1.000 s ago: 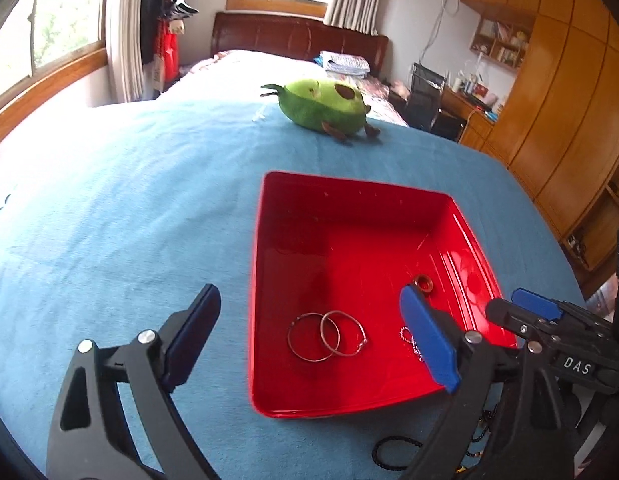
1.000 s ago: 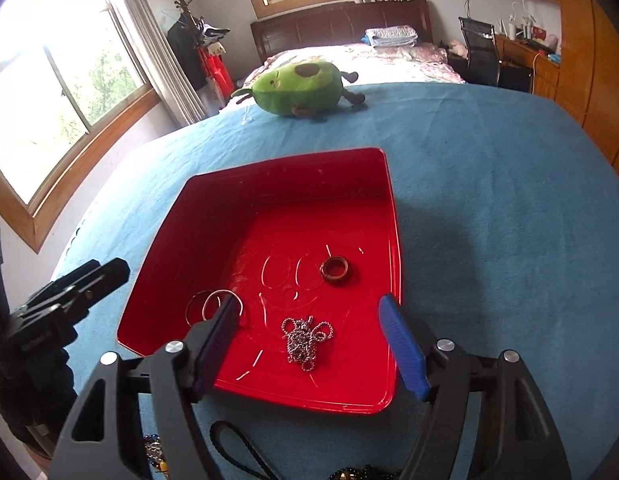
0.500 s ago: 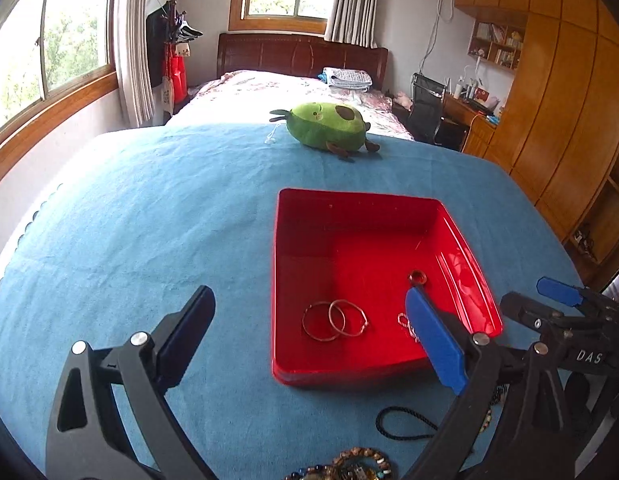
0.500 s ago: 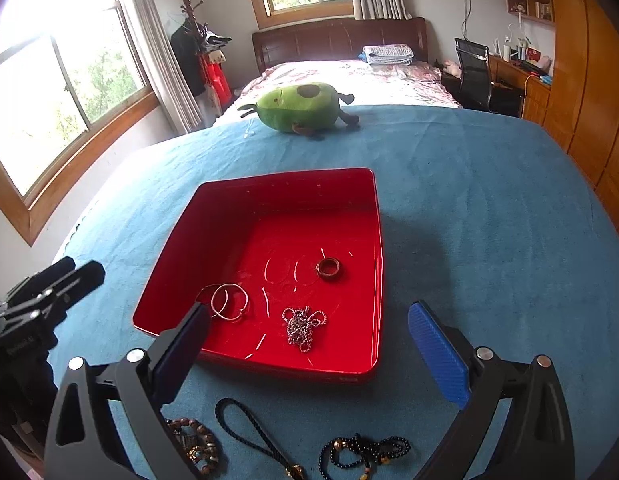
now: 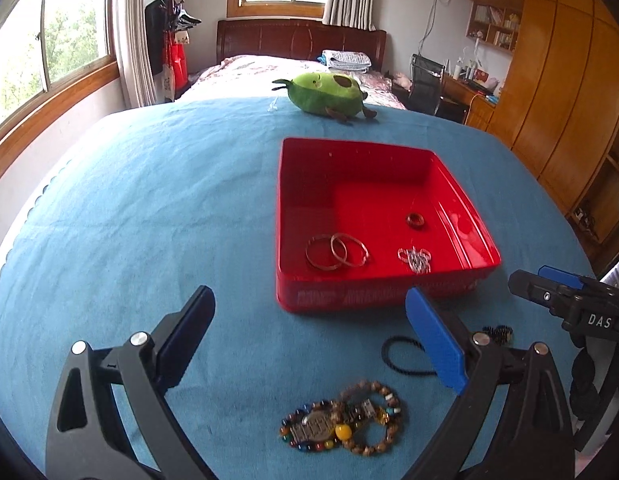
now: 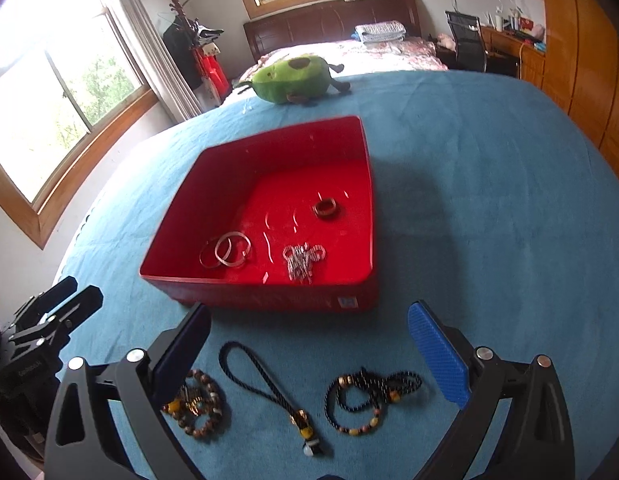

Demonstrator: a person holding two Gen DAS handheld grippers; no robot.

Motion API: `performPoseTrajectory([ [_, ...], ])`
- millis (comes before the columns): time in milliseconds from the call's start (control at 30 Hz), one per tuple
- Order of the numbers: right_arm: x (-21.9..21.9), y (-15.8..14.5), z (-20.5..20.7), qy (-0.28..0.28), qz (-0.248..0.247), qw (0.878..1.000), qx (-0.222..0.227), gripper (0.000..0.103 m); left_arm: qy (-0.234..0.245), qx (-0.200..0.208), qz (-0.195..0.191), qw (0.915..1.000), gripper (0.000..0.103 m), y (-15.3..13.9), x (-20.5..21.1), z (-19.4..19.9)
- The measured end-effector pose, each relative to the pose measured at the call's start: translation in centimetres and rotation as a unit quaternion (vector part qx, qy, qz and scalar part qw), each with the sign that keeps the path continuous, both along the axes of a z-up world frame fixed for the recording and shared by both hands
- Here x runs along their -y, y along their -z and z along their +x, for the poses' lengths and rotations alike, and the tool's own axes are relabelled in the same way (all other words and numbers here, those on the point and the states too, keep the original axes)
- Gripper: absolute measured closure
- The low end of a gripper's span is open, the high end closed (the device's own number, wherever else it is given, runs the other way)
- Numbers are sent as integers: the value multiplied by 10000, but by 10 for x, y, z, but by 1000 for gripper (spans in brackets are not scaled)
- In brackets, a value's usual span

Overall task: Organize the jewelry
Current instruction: 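Lift both tools out of the box toward the remaining jewelry, then lower the right tool onto the wooden bead bracelet and close it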

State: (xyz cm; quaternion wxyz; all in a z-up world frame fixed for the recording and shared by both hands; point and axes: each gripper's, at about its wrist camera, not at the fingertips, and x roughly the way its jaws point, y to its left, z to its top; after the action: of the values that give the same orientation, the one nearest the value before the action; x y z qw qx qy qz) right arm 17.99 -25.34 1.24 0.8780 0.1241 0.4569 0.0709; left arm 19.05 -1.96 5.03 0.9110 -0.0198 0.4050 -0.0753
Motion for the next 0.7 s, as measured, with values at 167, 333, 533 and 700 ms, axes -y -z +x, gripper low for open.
performPoseTrajectory([
  [167, 15, 23, -20, 55, 183, 9998, -99, 4, 174, -104, 74, 9998, 7, 17, 8, -22],
  [333, 24, 37, -41, 179, 333, 9993, -8, 4, 173, -246, 152, 9994, 8, 34, 6, -39],
  [533, -5, 44, -59, -541, 666, 9963, -29, 28, -97, -325, 256, 9991, 7, 48, -19, -56],
  [700, -55, 59, -58, -1307, 706, 9882, -371, 63, -352, -461, 376, 9976, 7, 59, -44, -57],
])
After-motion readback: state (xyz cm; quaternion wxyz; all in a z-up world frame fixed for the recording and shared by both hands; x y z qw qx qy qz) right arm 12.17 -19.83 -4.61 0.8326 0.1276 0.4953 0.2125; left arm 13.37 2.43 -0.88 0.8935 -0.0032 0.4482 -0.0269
